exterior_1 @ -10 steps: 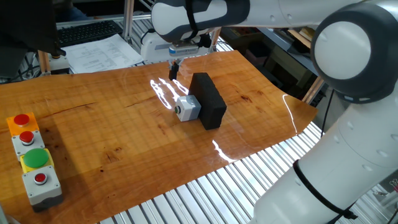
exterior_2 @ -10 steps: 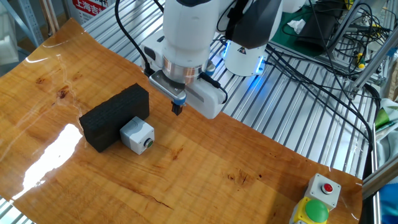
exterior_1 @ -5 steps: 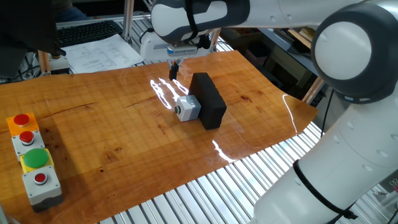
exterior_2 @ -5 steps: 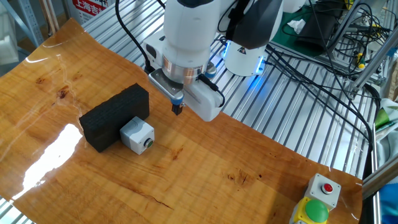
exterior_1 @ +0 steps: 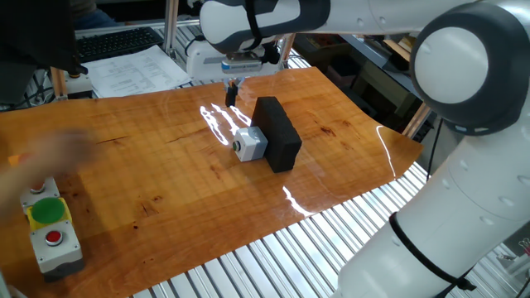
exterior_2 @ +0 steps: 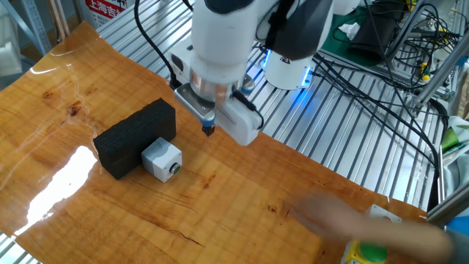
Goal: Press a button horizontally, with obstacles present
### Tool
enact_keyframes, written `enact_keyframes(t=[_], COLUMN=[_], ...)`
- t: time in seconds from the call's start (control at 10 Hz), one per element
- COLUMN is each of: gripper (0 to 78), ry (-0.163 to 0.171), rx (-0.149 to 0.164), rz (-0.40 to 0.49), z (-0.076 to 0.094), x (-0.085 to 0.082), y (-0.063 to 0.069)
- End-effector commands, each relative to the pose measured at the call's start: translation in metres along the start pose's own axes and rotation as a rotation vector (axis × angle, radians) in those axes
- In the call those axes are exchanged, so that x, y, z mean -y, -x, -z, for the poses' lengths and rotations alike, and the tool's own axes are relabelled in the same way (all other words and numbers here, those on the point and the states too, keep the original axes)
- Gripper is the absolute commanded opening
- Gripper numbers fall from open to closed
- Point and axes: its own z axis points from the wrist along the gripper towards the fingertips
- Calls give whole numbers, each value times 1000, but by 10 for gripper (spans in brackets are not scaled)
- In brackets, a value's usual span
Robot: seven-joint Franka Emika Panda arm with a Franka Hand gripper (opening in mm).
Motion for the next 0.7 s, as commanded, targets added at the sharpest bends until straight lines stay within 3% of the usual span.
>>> enact_keyframes(t=[0.1, 0.3, 0.5, 0.7], gripper=[0, 0, 0, 0], ry=[-43, -76, -78, -93], rx=[18, 29, 28, 40], rz=[-15, -17, -28, -43], z=[-24, -43, -51, -74], x=[-2, 0, -4, -12], y=[10, 17, 24, 30])
